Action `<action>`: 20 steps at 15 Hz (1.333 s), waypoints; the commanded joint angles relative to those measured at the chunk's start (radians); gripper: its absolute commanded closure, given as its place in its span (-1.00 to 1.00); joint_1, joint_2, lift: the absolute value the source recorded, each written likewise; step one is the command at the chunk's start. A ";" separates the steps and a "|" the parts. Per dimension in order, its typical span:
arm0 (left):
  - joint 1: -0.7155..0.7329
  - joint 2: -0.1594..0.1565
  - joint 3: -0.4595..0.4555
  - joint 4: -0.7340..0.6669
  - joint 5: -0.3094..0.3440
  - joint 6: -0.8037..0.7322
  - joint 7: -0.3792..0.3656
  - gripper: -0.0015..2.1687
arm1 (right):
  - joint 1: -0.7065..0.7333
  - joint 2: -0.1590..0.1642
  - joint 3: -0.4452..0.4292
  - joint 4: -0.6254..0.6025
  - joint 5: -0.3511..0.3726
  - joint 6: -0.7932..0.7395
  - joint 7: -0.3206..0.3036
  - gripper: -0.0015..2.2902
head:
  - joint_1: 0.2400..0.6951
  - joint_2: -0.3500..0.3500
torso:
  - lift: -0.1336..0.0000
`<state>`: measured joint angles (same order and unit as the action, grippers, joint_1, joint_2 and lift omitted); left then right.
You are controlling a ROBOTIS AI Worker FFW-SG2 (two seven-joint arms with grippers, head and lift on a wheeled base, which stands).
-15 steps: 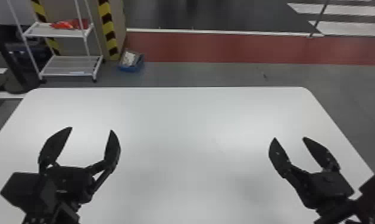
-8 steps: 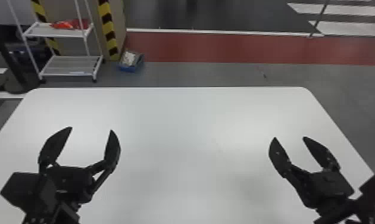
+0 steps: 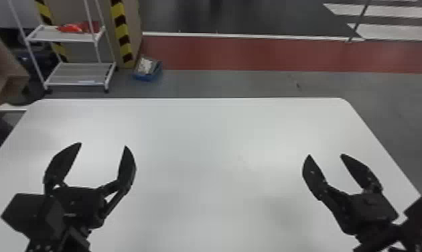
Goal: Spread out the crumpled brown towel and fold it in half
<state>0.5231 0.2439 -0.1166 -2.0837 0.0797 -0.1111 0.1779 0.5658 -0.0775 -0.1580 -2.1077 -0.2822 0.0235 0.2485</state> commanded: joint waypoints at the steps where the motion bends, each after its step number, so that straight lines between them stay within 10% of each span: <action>1: 0.000 0.000 0.000 -0.001 0.000 0.000 0.000 -0.91 | 0.000 -0.001 0.000 0.000 0.000 -0.003 0.000 -0.86 | 1.00 -0.17 | -0.84; 20: 0.005 0.002 -0.009 -0.004 -0.002 0.000 0.000 -0.91 | 0.017 0.001 -0.009 -0.012 0.000 -0.003 0.000 -0.85 | 1.00 -0.20 | -0.84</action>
<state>0.5265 0.2454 -0.1258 -2.0880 0.0782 -0.1111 0.1779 0.5814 -0.0767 -0.1669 -2.1199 -0.2822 0.0208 0.2485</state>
